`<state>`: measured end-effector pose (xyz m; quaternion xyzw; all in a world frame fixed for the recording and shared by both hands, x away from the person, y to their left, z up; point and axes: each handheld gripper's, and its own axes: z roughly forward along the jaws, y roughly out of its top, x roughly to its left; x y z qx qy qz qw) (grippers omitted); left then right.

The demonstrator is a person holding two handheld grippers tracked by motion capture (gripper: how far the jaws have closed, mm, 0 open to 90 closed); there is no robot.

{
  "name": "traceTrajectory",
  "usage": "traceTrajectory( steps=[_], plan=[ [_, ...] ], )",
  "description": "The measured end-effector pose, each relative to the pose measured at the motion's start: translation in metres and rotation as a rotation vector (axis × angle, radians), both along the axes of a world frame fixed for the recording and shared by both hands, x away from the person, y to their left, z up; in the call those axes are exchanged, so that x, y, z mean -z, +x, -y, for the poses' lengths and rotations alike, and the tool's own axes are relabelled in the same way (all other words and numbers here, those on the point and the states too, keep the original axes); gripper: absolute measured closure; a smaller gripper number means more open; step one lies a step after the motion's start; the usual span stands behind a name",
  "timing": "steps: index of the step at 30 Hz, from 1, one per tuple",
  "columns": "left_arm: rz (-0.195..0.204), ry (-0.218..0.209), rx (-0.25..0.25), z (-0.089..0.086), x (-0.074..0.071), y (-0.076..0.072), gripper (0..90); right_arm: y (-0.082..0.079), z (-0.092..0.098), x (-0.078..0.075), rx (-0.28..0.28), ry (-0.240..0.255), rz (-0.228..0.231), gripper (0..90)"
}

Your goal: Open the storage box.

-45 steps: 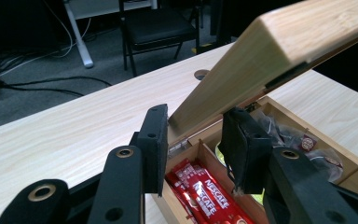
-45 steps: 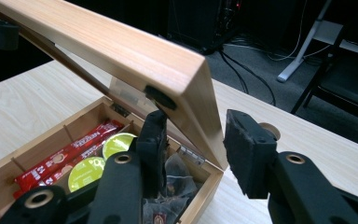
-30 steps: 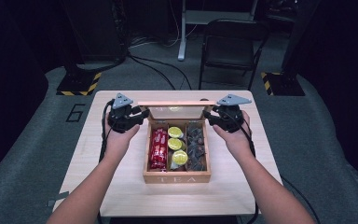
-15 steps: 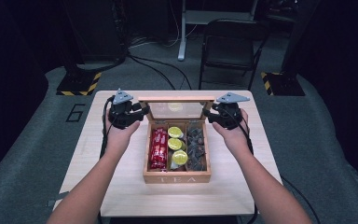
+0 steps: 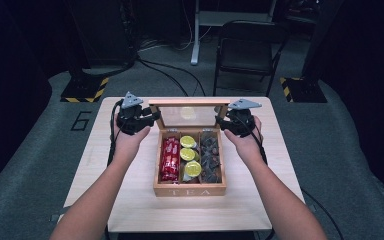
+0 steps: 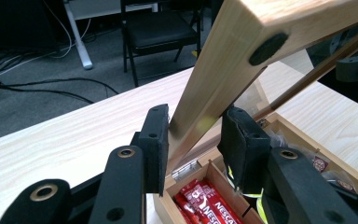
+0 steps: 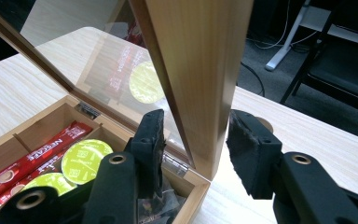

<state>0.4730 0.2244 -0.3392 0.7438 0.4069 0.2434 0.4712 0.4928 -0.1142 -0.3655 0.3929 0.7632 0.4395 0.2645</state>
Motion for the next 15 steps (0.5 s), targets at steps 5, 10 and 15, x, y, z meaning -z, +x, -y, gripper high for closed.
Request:
traceTrajectory(
  steps=[5, 10, 15],
  plan=[
    [-0.009, -0.002, -0.006, 0.001, -0.002, 0.004, 62.6, 0.005, -0.002, 0.004, 0.003, -0.006, -0.003, 55.6],
    [-0.004, -0.006, -0.01, 0.0, -0.003, 0.01, 62.7, 0.01, -0.001, 0.009, 0.003, -0.002, -0.012, 56.6],
    [-0.004, -0.011, -0.009, 0.0, -0.003, 0.013, 62.8, 0.013, 0.0, 0.014, 0.007, 0.008, -0.021, 56.7]
  ],
)
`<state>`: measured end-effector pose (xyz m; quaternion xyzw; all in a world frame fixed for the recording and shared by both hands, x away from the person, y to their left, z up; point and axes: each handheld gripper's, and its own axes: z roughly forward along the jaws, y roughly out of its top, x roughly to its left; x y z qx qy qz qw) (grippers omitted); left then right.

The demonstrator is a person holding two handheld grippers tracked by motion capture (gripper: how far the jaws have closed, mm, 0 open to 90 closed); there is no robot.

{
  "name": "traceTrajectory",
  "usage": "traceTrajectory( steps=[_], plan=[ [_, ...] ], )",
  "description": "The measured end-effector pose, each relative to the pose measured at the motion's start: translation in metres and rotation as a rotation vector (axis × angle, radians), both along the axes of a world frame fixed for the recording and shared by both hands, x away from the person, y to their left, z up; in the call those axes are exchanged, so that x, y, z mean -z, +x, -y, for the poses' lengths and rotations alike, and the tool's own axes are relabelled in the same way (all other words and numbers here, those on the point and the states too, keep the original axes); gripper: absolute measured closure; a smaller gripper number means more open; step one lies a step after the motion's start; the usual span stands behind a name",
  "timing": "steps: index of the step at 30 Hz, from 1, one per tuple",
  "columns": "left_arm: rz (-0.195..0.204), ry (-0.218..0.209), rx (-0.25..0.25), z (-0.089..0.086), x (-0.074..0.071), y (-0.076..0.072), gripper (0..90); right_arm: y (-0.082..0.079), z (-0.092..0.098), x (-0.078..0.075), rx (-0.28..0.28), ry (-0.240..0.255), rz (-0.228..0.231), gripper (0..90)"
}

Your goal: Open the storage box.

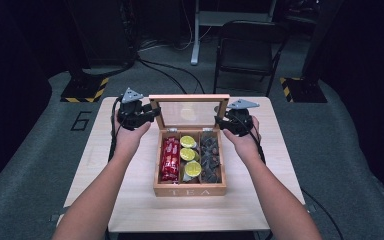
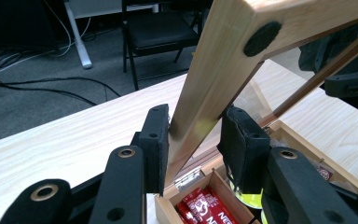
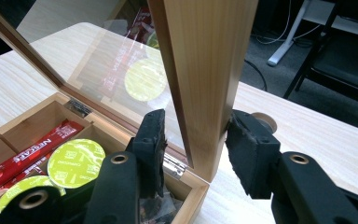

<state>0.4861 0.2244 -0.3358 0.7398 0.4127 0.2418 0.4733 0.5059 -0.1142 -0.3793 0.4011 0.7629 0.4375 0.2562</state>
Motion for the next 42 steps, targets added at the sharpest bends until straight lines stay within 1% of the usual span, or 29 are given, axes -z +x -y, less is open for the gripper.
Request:
traceTrajectory(
  steps=[1, 2, 5, 8, 13, 16, 23, 27, 29, 30, 32, 33, 39, 40, 41, 42],
  plan=[
    [-0.001, 0.01, -0.003, 0.001, -0.001, 0.001, 62.8, 0.001, 0.0, 0.002, 0.003, 0.0, -0.002, 56.7],
    [-0.001, 0.01, -0.003, 0.001, -0.001, 0.001, 62.9, 0.001, 0.0, 0.002, 0.003, 0.0, -0.002, 56.7],
    [0.0, -0.004, -0.009, 0.001, -0.001, 0.003, 63.0, 0.003, -0.001, 0.004, 0.007, 0.001, -0.006, 56.3],
    [-0.005, -0.004, -0.008, 0.0, -0.001, 0.005, 62.9, 0.005, -0.001, 0.006, 0.01, -0.003, -0.009, 56.3],
    [-0.002, -0.008, -0.023, 0.002, -0.001, 0.007, 63.0, 0.009, -0.002, 0.01, 0.008, -0.003, -0.021, 56.5],
    [-0.004, -0.008, -0.028, 0.002, -0.002, 0.01, 63.2, 0.011, -0.002, 0.014, 0.017, -0.002, -0.029, 56.4],
    [-0.002, -0.011, -0.025, 0.002, -0.002, 0.012, 63.2, 0.013, -0.004, 0.018, 0.023, 0.0, -0.026, 55.7],
    [-0.003, -0.014, -0.03, 0.002, -0.002, 0.014, 63.2, 0.015, -0.005, 0.02, 0.03, 0.0, -0.039, 56.0],
    [-0.007, -0.015, -0.029, 0.002, -0.002, 0.015, 63.2, 0.016, -0.004, 0.021, 0.027, -0.007, -0.035, 56.0],
    [-0.005, -0.015, -0.03, 0.002, -0.002, 0.015, 63.2, 0.017, -0.005, 0.022, 0.029, -0.008, -0.048, 56.1],
    [-0.007, -0.014, -0.028, 0.002, -0.002, 0.016, 63.3, 0.018, -0.005, 0.023, 0.026, -0.01, -0.051, 56.2],
    [-0.006, -0.016, -0.026, 0.001, -0.002, 0.016, 63.3, 0.019, -0.004, 0.024, 0.023, -0.015, -0.045, 56.5],
    [-0.008, -0.024, -0.031, 0.001, -0.002, 0.017, 63.2, 0.02, -0.005, 0.027, 0.031, -0.01, -0.056, 57.3],
    [-0.009, -0.024, -0.031, 0.001, -0.002, 0.018, 63.2, 0.021, -0.004, 0.028, 0.025, -0.019, -0.049, 57.4],
    [-0.008, -0.039, -0.035, 0.002, -0.002, 0.018, 63.2, 0.021, -0.005, 0.03, 0.034, -0.014, -0.056, 57.5],
    [-0.008, -0.039, -0.035, 0.002, -0.002, 0.018, 63.2, 0.021, -0.005, 0.03, 0.034, -0.014, -0.056, 57.5]
  ],
)
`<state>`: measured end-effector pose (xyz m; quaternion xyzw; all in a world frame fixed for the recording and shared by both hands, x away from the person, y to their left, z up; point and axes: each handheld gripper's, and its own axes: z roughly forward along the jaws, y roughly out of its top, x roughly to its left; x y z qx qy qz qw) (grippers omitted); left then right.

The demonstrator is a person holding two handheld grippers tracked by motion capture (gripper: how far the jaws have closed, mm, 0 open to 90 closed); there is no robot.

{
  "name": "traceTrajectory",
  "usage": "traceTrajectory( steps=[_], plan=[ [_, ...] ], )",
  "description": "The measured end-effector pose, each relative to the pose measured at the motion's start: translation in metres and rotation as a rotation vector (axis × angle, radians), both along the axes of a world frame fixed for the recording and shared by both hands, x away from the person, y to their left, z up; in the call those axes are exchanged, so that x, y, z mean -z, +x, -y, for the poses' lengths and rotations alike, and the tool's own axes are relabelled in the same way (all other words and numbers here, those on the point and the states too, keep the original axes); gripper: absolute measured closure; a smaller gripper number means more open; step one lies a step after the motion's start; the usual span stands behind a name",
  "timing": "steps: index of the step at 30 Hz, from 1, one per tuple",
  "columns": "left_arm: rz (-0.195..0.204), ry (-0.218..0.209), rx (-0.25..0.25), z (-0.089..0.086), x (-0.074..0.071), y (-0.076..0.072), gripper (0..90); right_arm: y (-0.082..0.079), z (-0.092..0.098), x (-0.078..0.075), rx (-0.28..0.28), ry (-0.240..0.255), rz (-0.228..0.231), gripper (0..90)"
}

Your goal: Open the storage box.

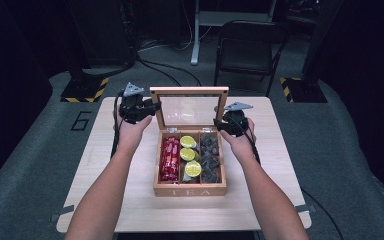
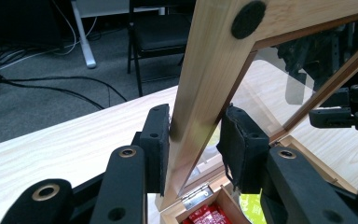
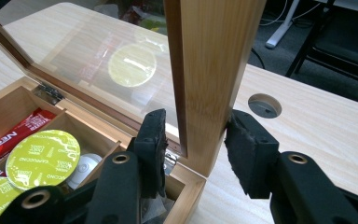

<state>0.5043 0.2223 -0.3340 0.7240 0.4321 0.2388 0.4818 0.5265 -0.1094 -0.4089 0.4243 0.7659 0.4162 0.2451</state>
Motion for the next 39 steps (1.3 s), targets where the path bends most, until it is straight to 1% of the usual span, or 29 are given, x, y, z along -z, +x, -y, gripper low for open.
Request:
traceTrajectory(
  steps=[3, 4, 6, 11, 14, 18, 21, 31, 32, 36, 37, 39],
  plan=[
    [-0.005, 0.002, 0.0, 0.0, 0.0, 0.001, 63.2, 0.001, 0.0, 0.002, 0.002, 0.0, -0.009, 58.6],
    [-0.009, -0.002, -0.001, 0.0, -0.001, 0.001, 63.2, 0.001, 0.001, 0.003, -0.001, -0.009, -0.006, 59.0],
    [-0.011, -0.003, -0.002, 0.0, -0.001, 0.002, 63.2, 0.002, 0.001, 0.004, 0.002, -0.003, -0.019, 59.5],
    [-0.013, -0.008, 0.001, -0.001, -0.001, 0.003, 63.1, 0.004, 0.001, 0.007, 0.003, -0.01, -0.028, 60.2],
    [-0.016, -0.012, 0.002, -0.001, 0.0, 0.004, 63.0, 0.004, 0.001, 0.009, 0.01, -0.001, -0.044, 61.2],
    [-0.014, -0.011, 0.002, -0.002, -0.001, 0.004, 63.0, 0.005, 0.001, 0.011, 0.012, -0.005, -0.051, 61.5],
    [-0.015, -0.011, 0.004, -0.002, -0.001, 0.004, 63.0, 0.006, 0.001, 0.012, 0.008, -0.009, -0.048, 61.5],
    [-0.018, -0.008, 0.003, -0.001, -0.001, 0.005, 63.1, 0.007, 0.001, 0.013, 0.016, -0.011, -0.058, 63.5],
    [-0.018, -0.007, 0.004, -0.001, -0.001, 0.005, 63.1, 0.007, 0.001, 0.013, 0.02, -0.006, -0.066, 63.7],
    [-0.019, -0.006, 0.005, -0.001, -0.001, 0.005, 63.0, 0.007, 0.002, 0.013, 0.016, -0.006, -0.064, 63.9],
    [-0.019, -0.006, 0.005, -0.001, -0.001, 0.005, 63.0, 0.006, 0.001, 0.013, 0.016, -0.009, -0.071, 64.0],
    [-0.02, -0.007, 0.004, -0.001, -0.001, 0.005, 63.0, 0.006, 0.001, 0.013, 0.019, -0.012, -0.065, 64.1]
  ],
)
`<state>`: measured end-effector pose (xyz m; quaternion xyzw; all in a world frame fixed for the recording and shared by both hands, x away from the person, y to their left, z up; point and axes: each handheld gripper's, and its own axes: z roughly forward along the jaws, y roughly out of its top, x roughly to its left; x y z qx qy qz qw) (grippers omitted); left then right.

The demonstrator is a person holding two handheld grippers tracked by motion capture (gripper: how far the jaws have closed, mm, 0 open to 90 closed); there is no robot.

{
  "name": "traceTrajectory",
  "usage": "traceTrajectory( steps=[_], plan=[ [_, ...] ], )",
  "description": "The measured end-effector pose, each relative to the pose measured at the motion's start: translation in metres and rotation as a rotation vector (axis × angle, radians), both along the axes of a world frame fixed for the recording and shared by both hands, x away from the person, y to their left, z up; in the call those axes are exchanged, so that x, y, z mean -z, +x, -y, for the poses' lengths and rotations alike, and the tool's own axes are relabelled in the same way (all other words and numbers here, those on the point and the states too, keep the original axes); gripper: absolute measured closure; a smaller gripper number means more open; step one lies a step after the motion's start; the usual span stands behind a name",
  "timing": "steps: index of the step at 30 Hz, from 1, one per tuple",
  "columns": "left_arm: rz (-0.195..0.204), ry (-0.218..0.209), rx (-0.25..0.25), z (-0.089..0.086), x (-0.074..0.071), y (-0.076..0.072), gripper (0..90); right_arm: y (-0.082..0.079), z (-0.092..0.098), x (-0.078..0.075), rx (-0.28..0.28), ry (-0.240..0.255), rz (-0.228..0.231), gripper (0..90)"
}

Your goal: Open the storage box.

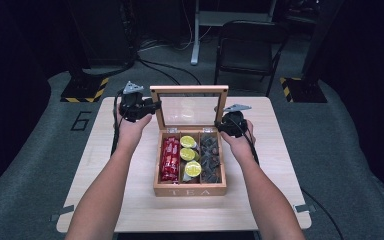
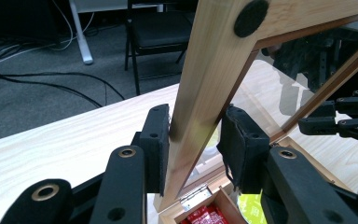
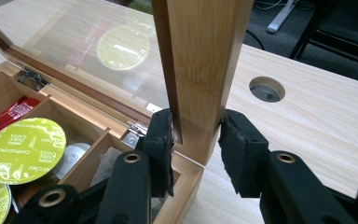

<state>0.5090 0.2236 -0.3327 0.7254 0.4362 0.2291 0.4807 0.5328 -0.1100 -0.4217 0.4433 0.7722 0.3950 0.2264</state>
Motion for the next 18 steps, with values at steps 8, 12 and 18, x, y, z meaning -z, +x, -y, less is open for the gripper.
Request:
traceTrajectory(
  steps=[8, 12, 18],
  plan=[
    [-0.002, -0.006, 0.001, -0.0006, 0.0003, -0.0001, 62.8, 0.0009, 0.0008, 0.0001, -0.005, 0.003, 0.003, 63.8],
    [-0.005, -0.007, 0.002, -0.0006, 0.0004, -0.0003, 62.9, 0.001, 0.0002, 0.0001, -0.007, 0.0, 0.017, 63.7],
    [-0.001, -0.007, 0.001, -0.0006, 0.0008, 0.001, 62.9, 0.0006, -0.0001, -0.0016, -0.005, 0.002, 0.026, 63.4]
  ],
)
